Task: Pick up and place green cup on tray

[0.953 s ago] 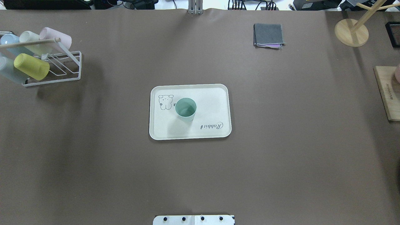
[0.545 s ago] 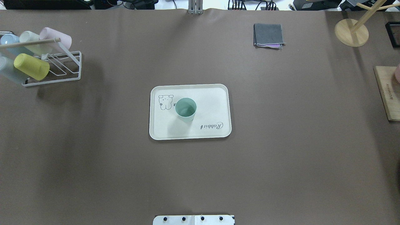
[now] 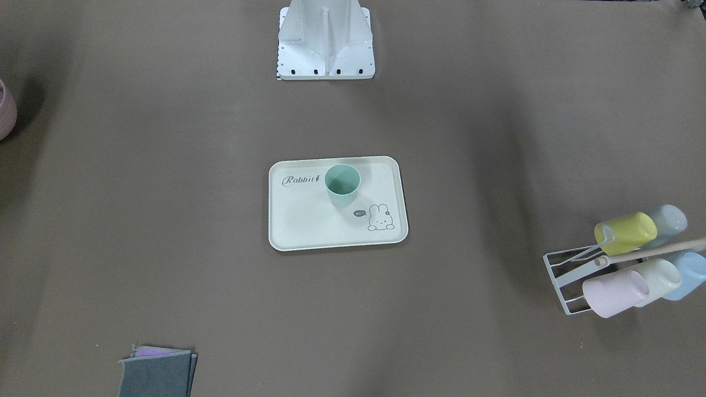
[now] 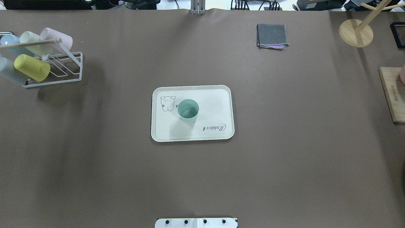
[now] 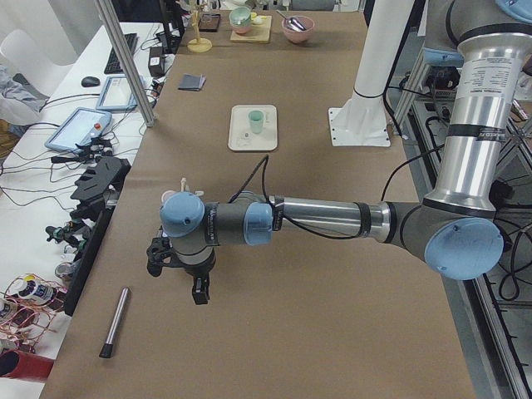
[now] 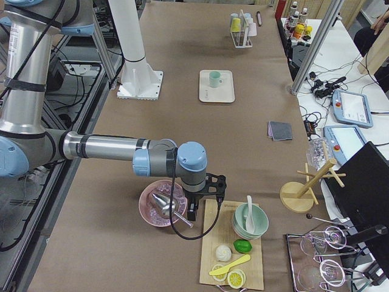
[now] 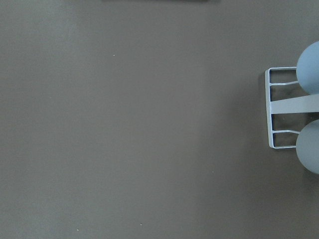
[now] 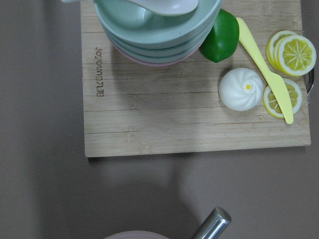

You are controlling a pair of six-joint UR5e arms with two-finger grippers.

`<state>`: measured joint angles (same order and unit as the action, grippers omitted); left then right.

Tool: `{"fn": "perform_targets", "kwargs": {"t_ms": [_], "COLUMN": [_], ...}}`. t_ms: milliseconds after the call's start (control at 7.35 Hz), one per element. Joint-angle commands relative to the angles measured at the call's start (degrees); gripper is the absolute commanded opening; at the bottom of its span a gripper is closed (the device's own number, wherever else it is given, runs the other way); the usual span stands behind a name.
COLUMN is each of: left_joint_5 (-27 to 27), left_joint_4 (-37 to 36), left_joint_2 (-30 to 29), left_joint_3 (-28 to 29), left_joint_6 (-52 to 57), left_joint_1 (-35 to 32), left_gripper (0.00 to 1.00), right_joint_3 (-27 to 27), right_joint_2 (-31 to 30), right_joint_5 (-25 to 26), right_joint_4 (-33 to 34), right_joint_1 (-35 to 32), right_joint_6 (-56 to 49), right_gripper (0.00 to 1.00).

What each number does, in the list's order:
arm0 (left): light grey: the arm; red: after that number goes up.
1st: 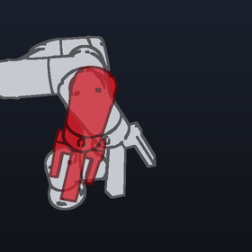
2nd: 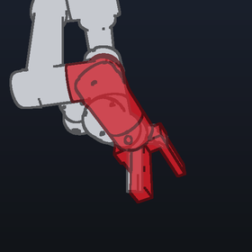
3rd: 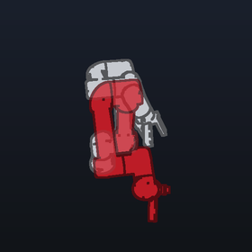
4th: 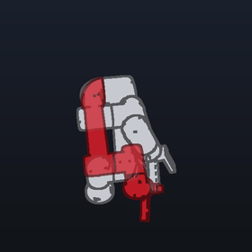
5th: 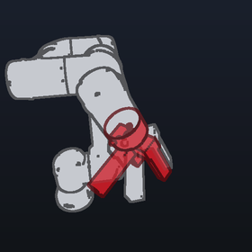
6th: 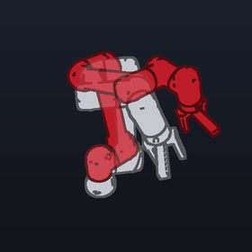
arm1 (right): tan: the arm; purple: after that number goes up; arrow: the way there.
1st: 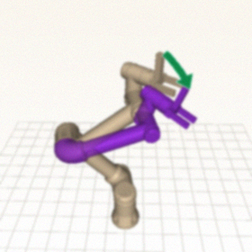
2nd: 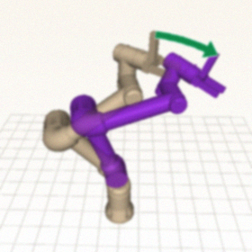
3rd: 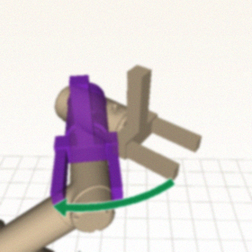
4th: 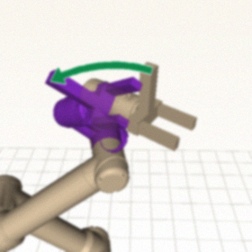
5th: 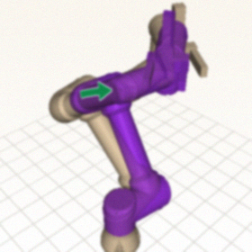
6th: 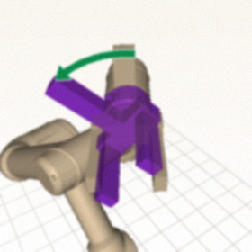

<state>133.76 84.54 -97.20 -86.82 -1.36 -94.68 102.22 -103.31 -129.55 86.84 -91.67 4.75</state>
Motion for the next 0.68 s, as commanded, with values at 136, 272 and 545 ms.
{"fn": "perform_targets", "kwargs": {"t_ms": [136,272,545], "left_joint_5": [0.01,0.01,0.01], "left_joint_4": [0.01,-0.08,-0.42], "left_joint_2": [0.08,0.08,0.17], "left_joint_3": [-0.28,-0.28,-0.28], "left_joint_6": [0.04,0.04,0.04], "left_joint_1": [-0.07,-0.07,0.02], "left_gripper": [0.98,0.98,0.98], "right_joint_3": [-0.09,-0.09,-0.09], "right_joint_2": [-0.05,0.04,-0.22], "right_joint_5": [0.00,0.00,0.00], "right_joint_4": [0.00,0.00,0.00], "right_joint_1": [0.00,0.09,0.00], "right_joint_6": [0.00,0.00,0.00], "right_gripper": [1.00,1.00,1.00]}}
